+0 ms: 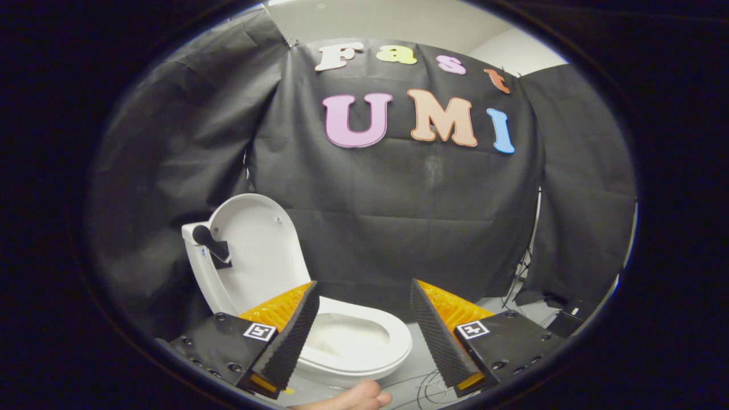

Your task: Open the toilet lid.

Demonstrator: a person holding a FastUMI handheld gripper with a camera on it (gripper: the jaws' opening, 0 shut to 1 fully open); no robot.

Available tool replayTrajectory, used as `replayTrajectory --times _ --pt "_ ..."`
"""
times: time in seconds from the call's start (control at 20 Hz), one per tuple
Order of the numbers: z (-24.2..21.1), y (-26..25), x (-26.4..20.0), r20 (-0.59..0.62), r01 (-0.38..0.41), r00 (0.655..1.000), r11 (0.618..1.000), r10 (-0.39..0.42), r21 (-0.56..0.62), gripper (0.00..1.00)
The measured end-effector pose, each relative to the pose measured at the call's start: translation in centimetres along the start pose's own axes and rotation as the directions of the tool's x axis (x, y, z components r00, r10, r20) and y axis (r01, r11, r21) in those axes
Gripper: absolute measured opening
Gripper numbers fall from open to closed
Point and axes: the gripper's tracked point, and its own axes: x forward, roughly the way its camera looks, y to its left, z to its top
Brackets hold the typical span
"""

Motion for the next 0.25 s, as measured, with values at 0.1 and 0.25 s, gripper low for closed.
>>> replayTrajectory --times 0.1,0.25 --pt "0.1 -0.7 0.4 0.001 -0.002 1.000 1.000 0.002 0.024 0.99" --pt "0.4 -1.8 0.6 0.021 -0.003 1.000 0.999 0.002 0.040 0.99"
